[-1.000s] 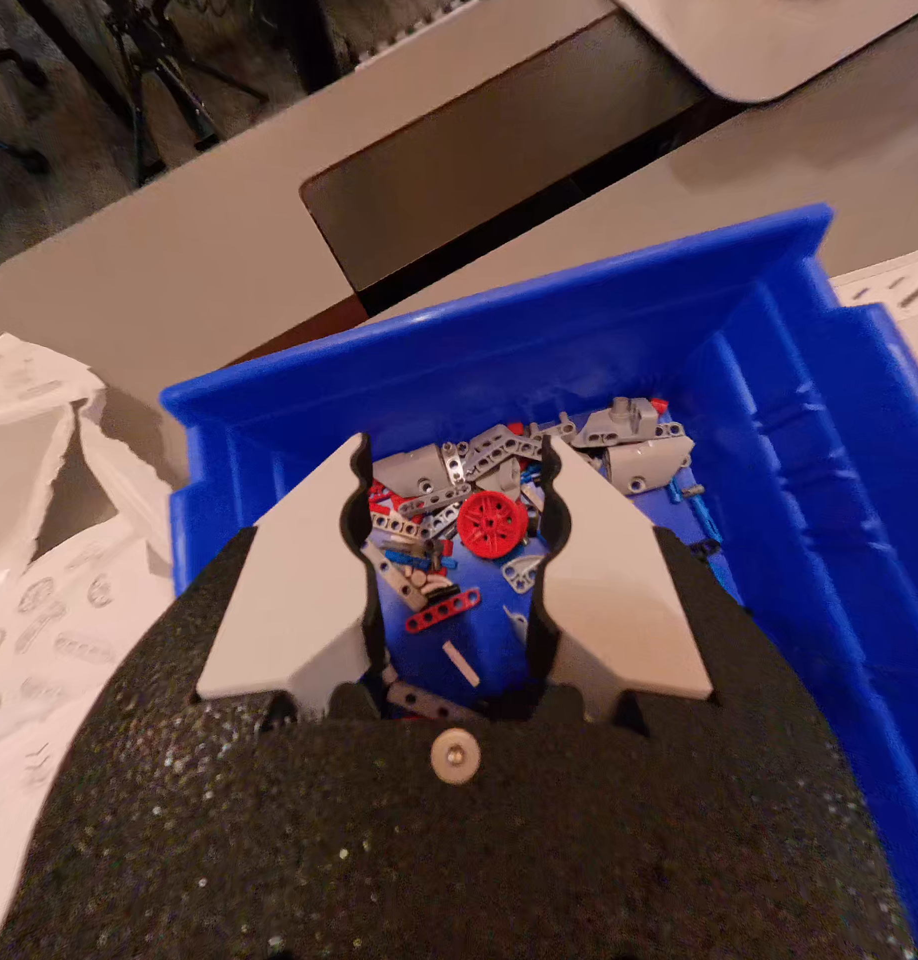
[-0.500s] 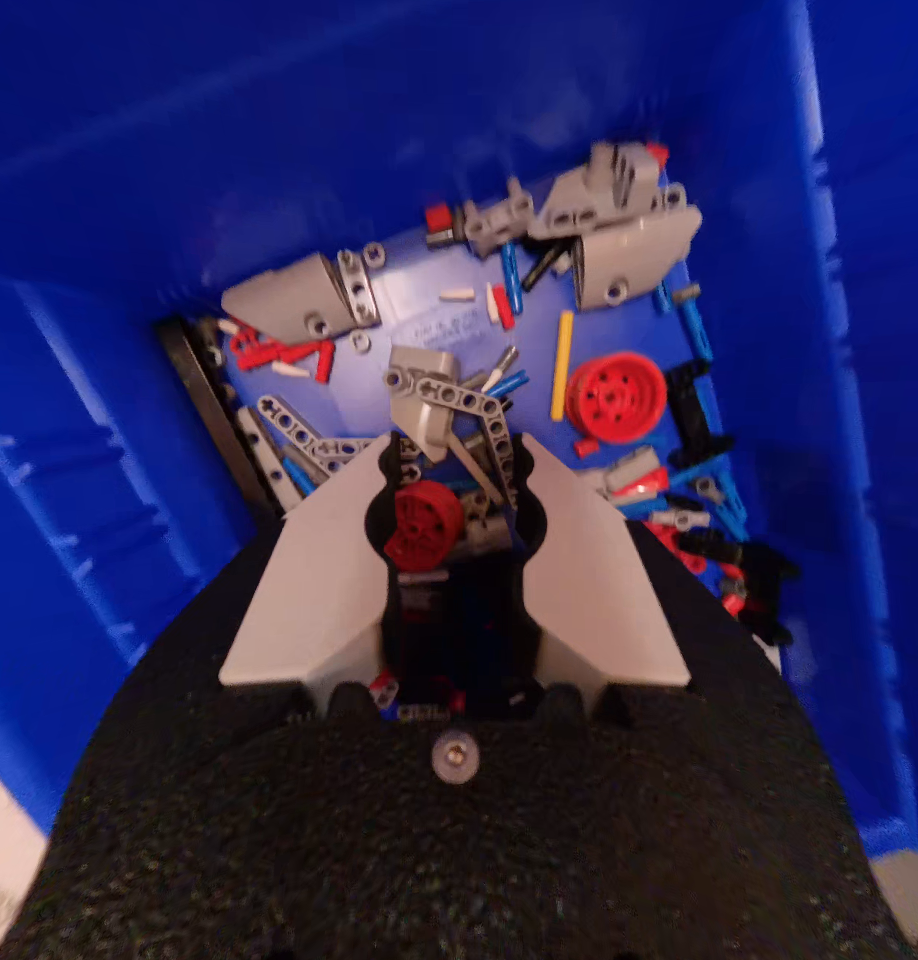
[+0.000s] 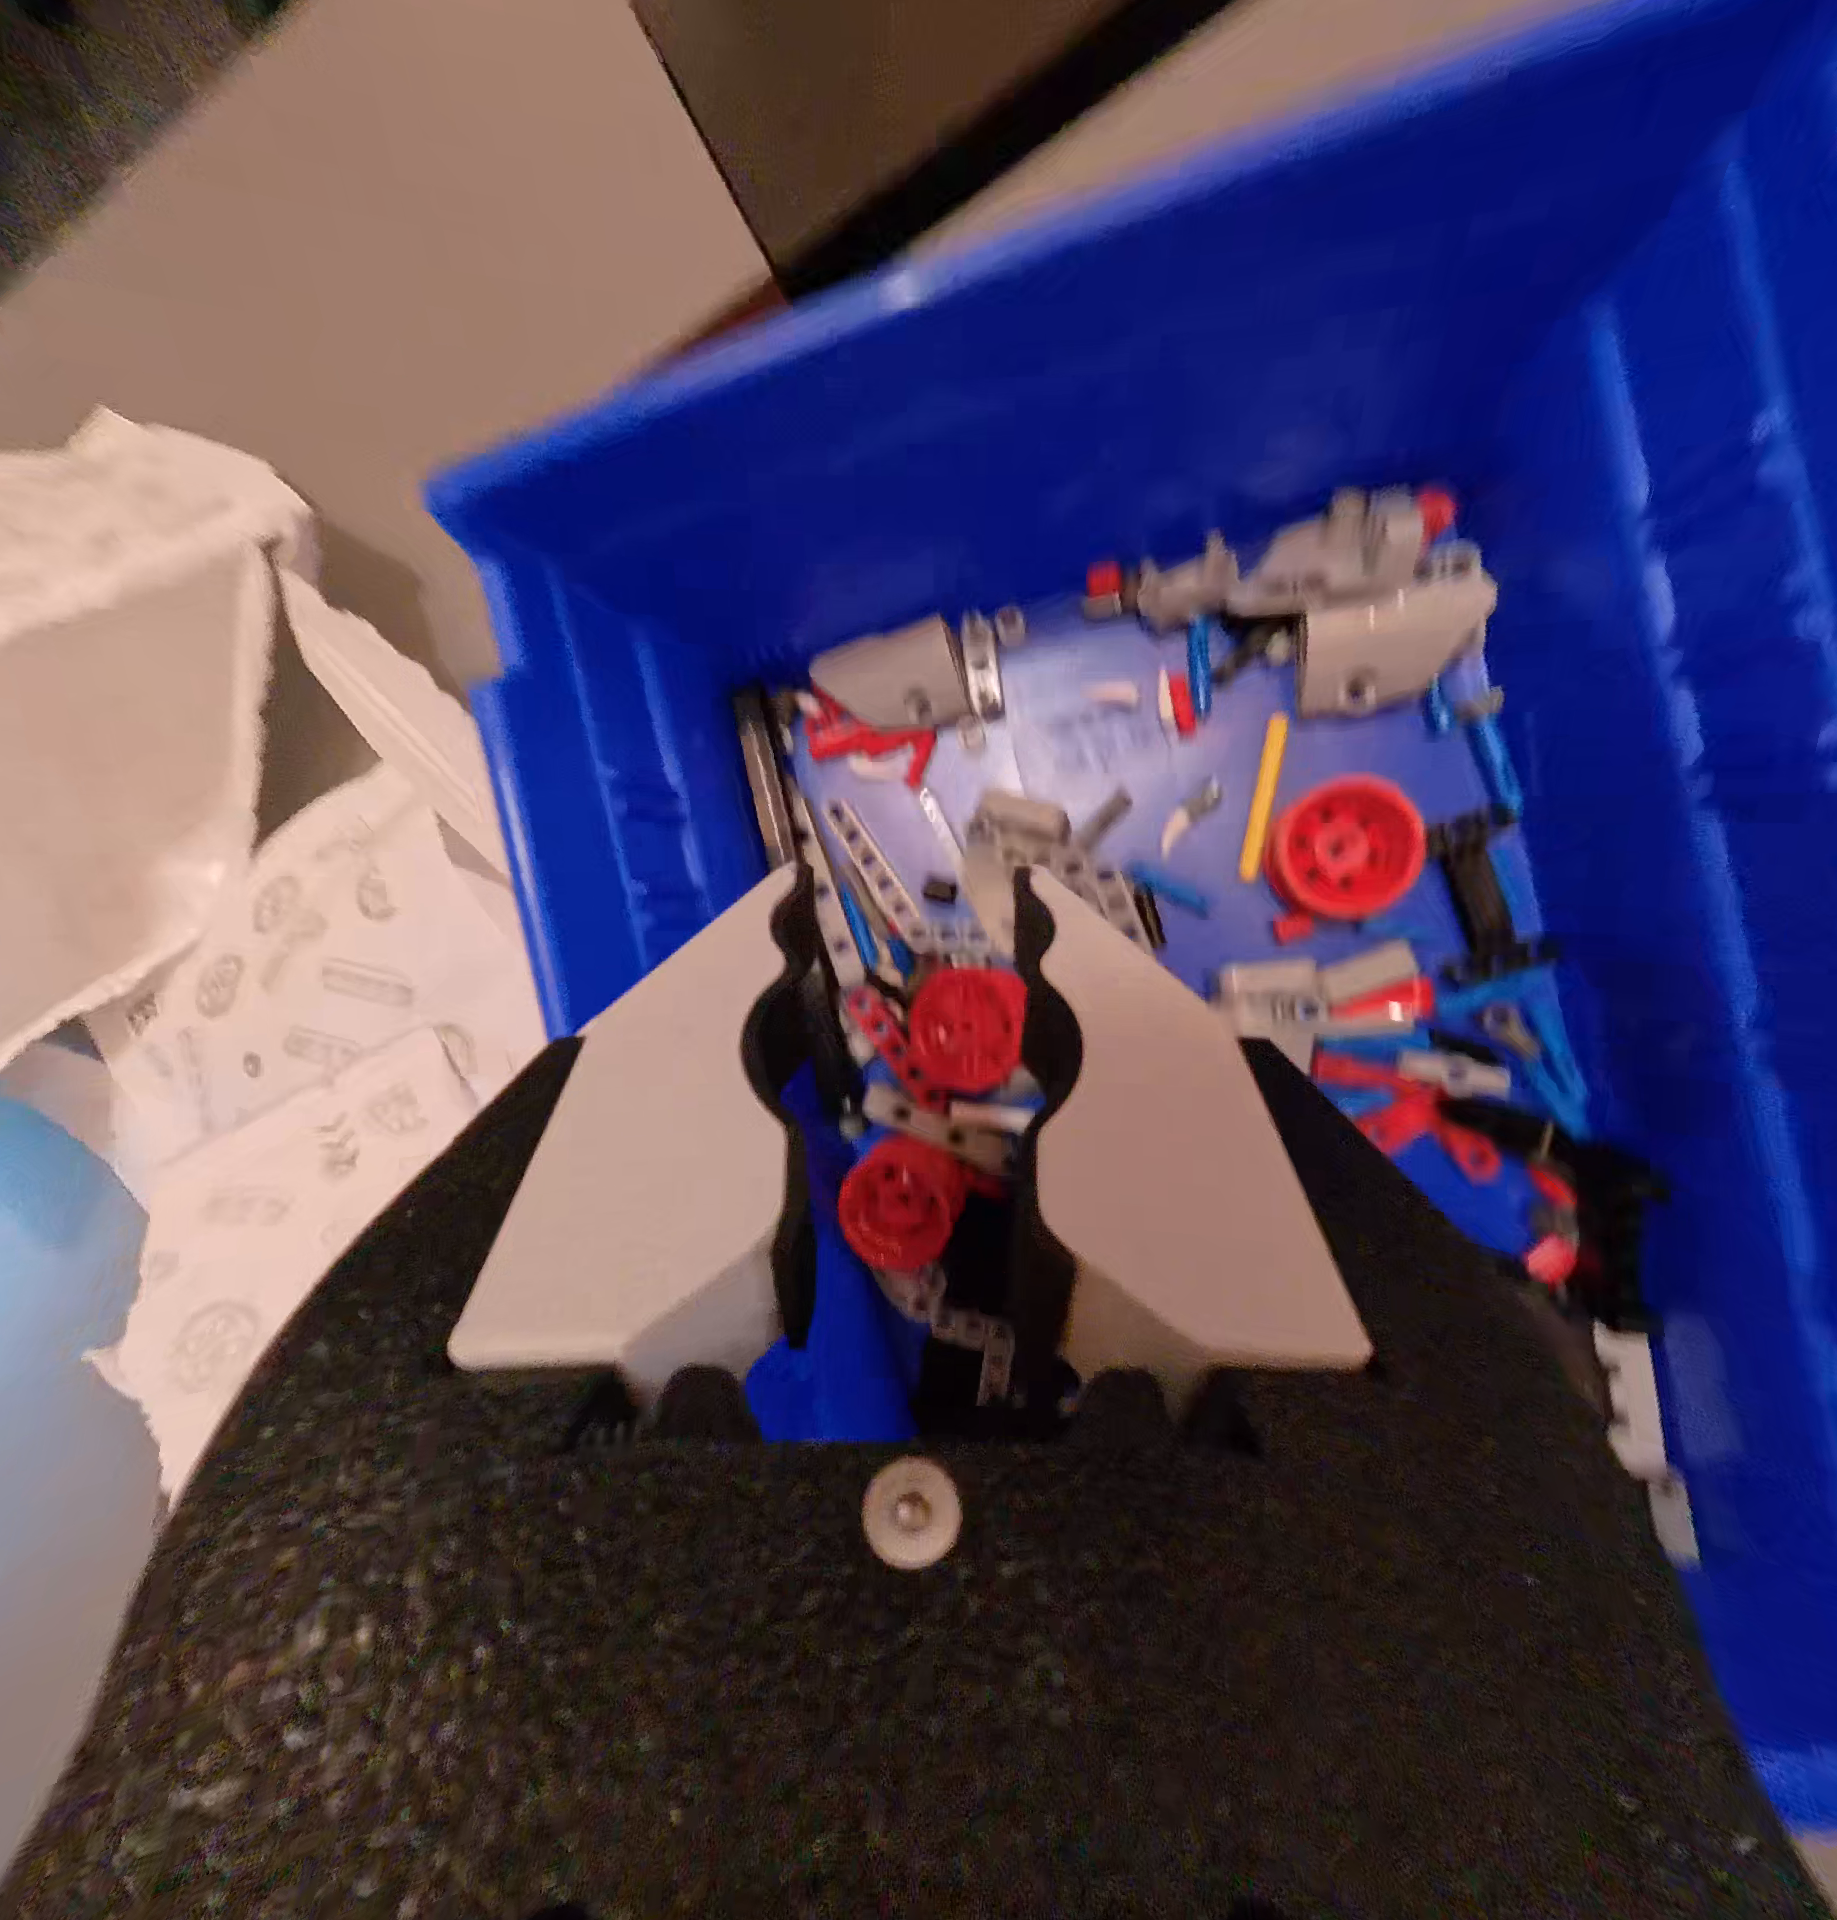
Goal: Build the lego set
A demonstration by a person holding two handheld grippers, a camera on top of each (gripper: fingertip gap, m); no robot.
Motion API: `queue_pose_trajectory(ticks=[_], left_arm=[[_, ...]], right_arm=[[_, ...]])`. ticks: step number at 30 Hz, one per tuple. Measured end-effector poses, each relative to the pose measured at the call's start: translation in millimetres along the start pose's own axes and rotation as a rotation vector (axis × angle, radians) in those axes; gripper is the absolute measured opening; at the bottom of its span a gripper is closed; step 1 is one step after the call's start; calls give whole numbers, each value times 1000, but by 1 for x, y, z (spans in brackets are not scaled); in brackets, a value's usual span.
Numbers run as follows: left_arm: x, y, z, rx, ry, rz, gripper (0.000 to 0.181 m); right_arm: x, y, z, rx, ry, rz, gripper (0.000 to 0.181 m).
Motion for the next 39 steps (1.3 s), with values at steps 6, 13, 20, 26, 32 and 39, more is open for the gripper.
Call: queue_pose_trajectory(ticks=[6,13,20,26,32,39], left_arm=[[52,18,-45,-177,42,-272,53],[46,61,-75,-198,241,-204,37],[16,66,-40,12,164,80,2],[41,45,-64,-166,189,-157,20],[44,62,-88,-253,241,-161,49],[27,69,-22,235,126,10,34]], right_arm=[[0,1,0,1,0,4,4],[0,1,0,8,4,10,4],[-1,2,-1,13,9,15,4],[-1,4,-1,20,13,29,4],[-2,4,0,13,6,34,4],[-3,6,1,12,-3,52,4]])
Point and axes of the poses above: each gripper's, where its closed fingertips meet, y out along the fingers, x out of its top, z = x × y across the jaws, the point moved 5 cm from there along -y, back along the fingers, and after that the axes turned 11 degrees about z, right-handed, at the moved point
